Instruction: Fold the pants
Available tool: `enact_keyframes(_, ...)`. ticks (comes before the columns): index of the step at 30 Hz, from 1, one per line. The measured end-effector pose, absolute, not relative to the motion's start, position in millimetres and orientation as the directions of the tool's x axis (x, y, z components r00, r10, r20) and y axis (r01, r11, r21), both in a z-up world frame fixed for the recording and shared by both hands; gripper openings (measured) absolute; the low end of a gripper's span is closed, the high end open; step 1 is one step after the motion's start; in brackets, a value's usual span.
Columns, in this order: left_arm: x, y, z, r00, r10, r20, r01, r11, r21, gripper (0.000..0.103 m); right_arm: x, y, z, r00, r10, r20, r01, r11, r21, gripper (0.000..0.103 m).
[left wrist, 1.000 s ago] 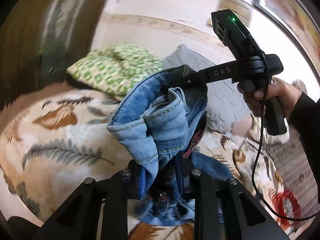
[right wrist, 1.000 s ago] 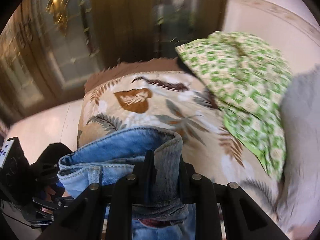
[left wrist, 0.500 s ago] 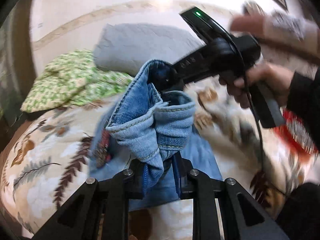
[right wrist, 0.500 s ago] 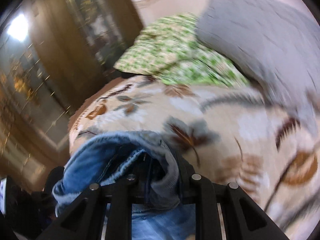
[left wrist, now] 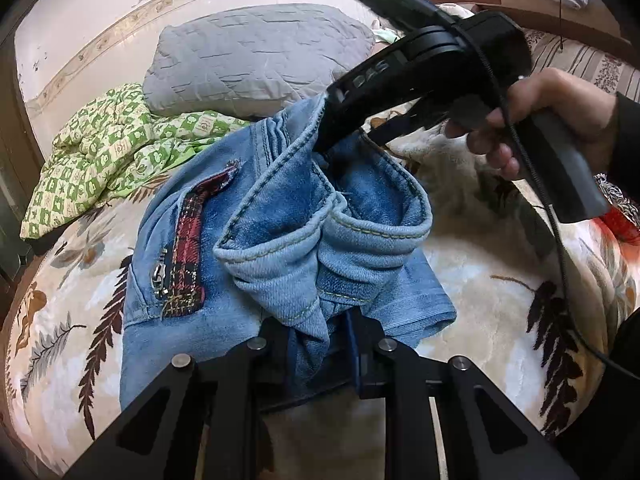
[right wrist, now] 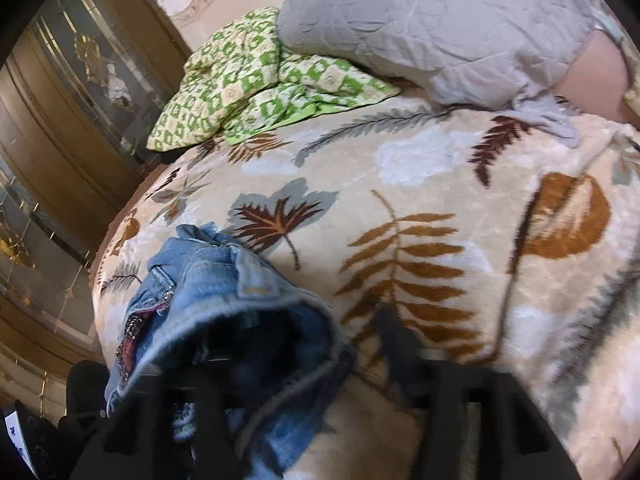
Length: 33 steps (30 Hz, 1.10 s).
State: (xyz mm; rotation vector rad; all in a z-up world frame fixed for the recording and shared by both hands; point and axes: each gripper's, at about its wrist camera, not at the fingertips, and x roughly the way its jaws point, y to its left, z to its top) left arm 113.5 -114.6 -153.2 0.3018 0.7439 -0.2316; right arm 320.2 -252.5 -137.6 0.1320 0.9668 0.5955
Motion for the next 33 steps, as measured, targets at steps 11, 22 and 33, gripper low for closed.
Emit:
enact_keyframes(11,58.2,-92.0,-76.7,0.811,-0.253,-0.527,0.381,0.913,0.148,0.098,272.1,-285.6,-89.6,0.509,0.476,-0.717,-0.363,0.874,0.322,0.074)
enact_keyframes(22,96.2,-1.3,-8.2,0.665,-0.467,-0.583,0.460,0.871,-0.173,0.103,209.8,-268.3,-32.5,0.530,0.470,-0.706,-0.314,0.882,0.351,0.089)
enact_keyframes(33,150.6,65.9,-44.7,0.461,-0.615,-0.639,0.386,0.788,-0.480,0.103,193.5,-242.6,-40.2,0.444,0.566,-0.695,-0.252,0.823,0.510,0.094)
